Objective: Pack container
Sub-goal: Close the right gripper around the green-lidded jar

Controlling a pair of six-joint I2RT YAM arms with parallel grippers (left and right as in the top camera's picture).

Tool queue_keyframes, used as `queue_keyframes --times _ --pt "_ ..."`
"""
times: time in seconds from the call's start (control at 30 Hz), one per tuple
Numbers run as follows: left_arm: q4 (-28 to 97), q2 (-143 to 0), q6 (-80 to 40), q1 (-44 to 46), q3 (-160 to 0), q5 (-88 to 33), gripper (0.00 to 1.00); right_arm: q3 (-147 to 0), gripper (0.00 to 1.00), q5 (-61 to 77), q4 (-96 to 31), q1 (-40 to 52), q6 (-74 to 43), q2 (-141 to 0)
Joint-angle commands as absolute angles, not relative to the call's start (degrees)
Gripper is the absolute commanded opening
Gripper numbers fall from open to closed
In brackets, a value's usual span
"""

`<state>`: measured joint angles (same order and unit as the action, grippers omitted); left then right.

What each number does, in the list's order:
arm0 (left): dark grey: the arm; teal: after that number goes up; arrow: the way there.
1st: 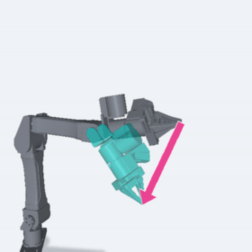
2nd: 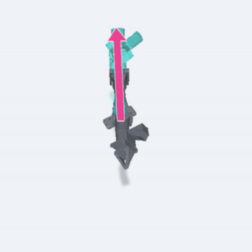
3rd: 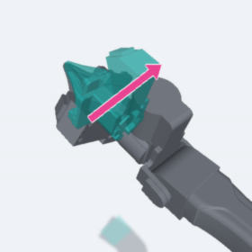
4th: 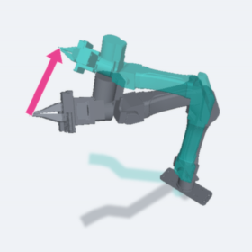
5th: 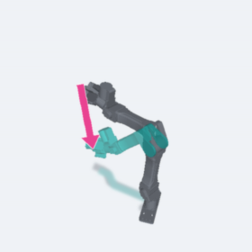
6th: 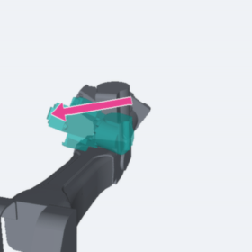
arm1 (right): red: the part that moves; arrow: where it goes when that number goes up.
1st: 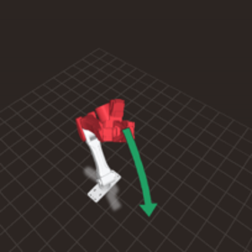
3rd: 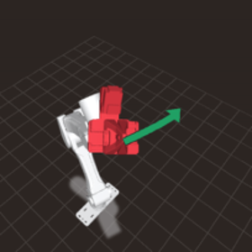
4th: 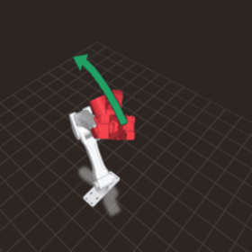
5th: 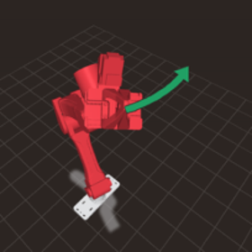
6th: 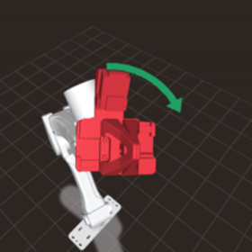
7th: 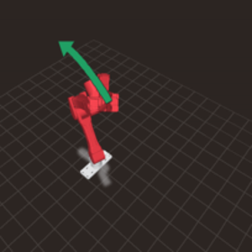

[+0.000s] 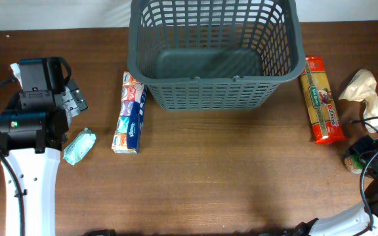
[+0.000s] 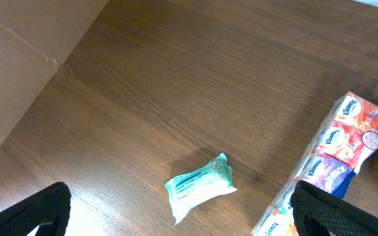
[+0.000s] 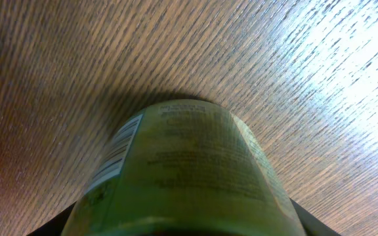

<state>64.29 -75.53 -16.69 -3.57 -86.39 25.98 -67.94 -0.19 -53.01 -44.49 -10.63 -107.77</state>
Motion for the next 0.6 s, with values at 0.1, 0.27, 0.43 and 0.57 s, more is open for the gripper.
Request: queue_keyframes --times 0.1,0.27,0.43,0.57 --pt "64.36 -74.65 -16.67 -3.81 -87.26 26.37 1.00 -69.76 0.03 1.78 -54.81 -44.58 -11.42 -109.49" --pt "64.36 -74.65 -16.67 -3.81 -87.26 26.37 1.00 -80.44 0.04 2.44 -61.76 -44.51 -11.40 -109.03" --pt "64.36 -74.65 -16.67 -3.81 -87.26 26.37 1.00 -100.90 0.04 3.40 -72.34 -42.94 -11.38 -108.01" --pt "64.36 -74.65 -16.67 -3.81 -87.26 26.37 1.00 -119.20 0.03 9.23 -80.16 -39.55 -11.38 -107.70"
